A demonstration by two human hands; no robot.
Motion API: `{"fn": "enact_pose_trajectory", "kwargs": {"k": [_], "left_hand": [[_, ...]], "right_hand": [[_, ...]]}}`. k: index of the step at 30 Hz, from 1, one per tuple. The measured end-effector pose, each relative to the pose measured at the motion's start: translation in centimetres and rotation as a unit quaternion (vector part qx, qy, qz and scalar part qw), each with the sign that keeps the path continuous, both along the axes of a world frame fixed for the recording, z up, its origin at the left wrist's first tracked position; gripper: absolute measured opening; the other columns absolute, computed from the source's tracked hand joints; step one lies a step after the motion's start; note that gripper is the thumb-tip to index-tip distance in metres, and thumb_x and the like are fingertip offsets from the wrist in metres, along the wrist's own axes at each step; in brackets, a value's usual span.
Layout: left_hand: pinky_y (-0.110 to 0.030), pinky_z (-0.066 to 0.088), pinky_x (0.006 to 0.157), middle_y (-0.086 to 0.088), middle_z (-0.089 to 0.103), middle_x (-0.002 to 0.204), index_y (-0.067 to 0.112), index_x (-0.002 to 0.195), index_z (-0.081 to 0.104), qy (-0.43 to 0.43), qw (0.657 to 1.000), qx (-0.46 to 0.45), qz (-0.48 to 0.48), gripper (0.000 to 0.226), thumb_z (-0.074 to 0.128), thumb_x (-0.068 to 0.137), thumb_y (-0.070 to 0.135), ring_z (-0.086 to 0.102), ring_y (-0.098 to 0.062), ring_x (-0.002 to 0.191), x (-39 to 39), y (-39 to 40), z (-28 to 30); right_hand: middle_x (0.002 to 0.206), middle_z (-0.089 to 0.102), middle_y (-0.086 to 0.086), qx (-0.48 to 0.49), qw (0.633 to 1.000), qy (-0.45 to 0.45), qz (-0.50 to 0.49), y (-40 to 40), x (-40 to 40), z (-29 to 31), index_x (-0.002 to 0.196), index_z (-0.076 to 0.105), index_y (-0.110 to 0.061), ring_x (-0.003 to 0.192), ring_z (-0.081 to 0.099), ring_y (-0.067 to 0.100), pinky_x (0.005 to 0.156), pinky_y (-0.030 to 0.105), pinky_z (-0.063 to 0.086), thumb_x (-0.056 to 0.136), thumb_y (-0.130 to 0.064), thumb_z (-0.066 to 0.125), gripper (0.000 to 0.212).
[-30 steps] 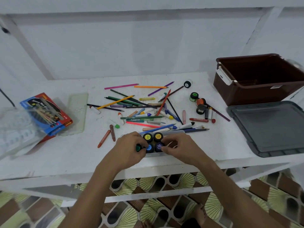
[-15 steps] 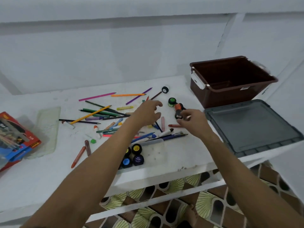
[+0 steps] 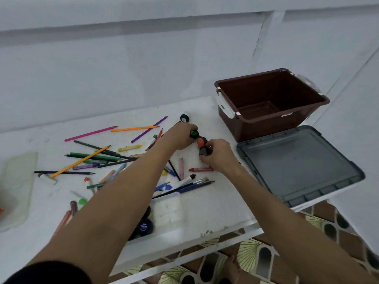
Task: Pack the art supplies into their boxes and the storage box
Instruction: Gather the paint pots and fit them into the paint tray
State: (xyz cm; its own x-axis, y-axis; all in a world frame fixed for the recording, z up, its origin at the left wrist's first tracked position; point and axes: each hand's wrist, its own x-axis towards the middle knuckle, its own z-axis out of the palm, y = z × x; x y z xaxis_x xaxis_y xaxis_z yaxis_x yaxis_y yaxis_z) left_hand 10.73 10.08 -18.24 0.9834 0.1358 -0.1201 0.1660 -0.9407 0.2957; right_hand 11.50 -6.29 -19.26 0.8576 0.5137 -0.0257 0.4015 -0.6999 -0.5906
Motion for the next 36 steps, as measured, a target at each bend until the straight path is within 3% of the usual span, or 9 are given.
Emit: {"fn": "enact_pose_trajectory", "kwargs": {"k": [5,9,13,15,18,24,32,36], "left_hand": [[-0.029,0.039,0.081,-0.008,0.057,0.125,0.015,0.128,0.053,-0.018,0.999,-0.031,0.039,0.043,0.063,0.087,0.025,0.052,-0.025,0.11,-2.2,0.5,0.3],[-0.027,0.043,0.079,-0.003,0.062,0.115,0.018,0.121,0.057,-0.051,0.993,-0.082,0.075,0.043,0.067,0.081,0.026,0.054,-0.017,0.092,-6.7,0.5,1.9],[-0.025,0.047,0.076,0.002,0.065,0.109,0.022,0.12,0.059,-0.066,0.986,-0.123,0.091,0.043,0.069,0.079,0.027,0.059,-0.014,0.086,-13.1,-0.5,2.8],[-0.024,0.046,0.077,0.004,0.064,0.11,0.024,0.125,0.057,-0.066,0.985,-0.132,0.093,0.047,0.069,0.079,0.028,0.058,-0.012,0.084,-16.2,-0.9,2.9],[-0.021,0.046,0.074,0.008,0.063,0.107,0.028,0.12,0.059,-0.071,0.984,-0.129,0.099,0.043,0.069,0.079,0.032,0.057,-0.007,0.079,-19.9,-1.0,2.7],[-0.012,0.034,0.062,0.008,0.06,0.094,0.025,0.105,0.065,-0.079,0.988,-0.117,0.066,0.031,0.07,0.079,0.041,0.05,-0.001,0.074,-23.5,-1.1,1.6],[-0.025,0.036,0.068,0.0,0.055,0.092,0.018,0.104,0.067,-0.071,0.993,-0.082,0.044,0.029,0.071,0.079,0.032,0.055,-0.019,0.088,-23.9,-2.1,0.6],[-0.035,0.049,0.08,-0.005,0.056,0.106,0.015,0.118,0.063,-0.058,0.995,-0.066,0.045,0.037,0.066,0.083,0.026,0.055,-0.021,0.094,-23.8,-2.9,0.5]], "right_hand": [[0.09,0.058,0.0,0.042,0.998,0.045,-0.002,-1.2,-1.1,1.6,0.1,0.064,-0.01,0.081,0.054,0.013,0.056,0.012,0.036,0.071,-0.018,0.076,0.033],[0.094,0.058,0.0,0.096,0.99,0.103,-0.004,-1.5,-3.5,2.6,0.098,0.057,-0.016,0.08,0.054,0.013,0.058,0.017,0.037,0.065,-0.018,0.079,0.039],[0.095,0.058,-0.001,0.135,0.974,0.175,0.045,-1.6,-6.8,3.1,0.116,0.058,-0.022,0.075,0.057,0.011,0.059,0.017,0.042,0.073,-0.015,0.072,0.046],[0.092,0.061,-0.004,0.136,0.974,0.169,0.072,-1.7,-8.5,3.0,0.112,0.063,-0.023,0.076,0.06,0.01,0.06,0.017,0.047,0.075,-0.013,0.069,0.038],[0.102,0.063,-0.004,0.129,0.978,0.14,0.08,-1.8,-10.5,2.4,0.106,0.064,-0.024,0.091,0.062,0.012,0.079,0.025,0.054,0.071,-0.015,0.074,0.037],[0.093,0.066,-0.007,0.146,0.978,0.105,0.102,-1.9,-13.5,1.3,0.095,0.063,-0.02,0.085,0.063,0.003,0.075,0.016,0.05,0.064,-0.013,0.081,0.037],[0.092,0.062,-0.002,0.062,0.99,0.032,0.12,-1.0,-14.9,0.3,0.094,0.062,-0.018,0.083,0.053,0.009,0.062,0.003,0.035,0.064,-0.012,0.085,0.039],[0.094,0.061,-0.003,0.032,0.99,-0.008,0.139,-0.9,-14.7,0.2,0.098,0.065,-0.015,0.085,0.049,0.01,0.069,0.014,0.033,0.065,-0.014,0.084,0.038]]}}
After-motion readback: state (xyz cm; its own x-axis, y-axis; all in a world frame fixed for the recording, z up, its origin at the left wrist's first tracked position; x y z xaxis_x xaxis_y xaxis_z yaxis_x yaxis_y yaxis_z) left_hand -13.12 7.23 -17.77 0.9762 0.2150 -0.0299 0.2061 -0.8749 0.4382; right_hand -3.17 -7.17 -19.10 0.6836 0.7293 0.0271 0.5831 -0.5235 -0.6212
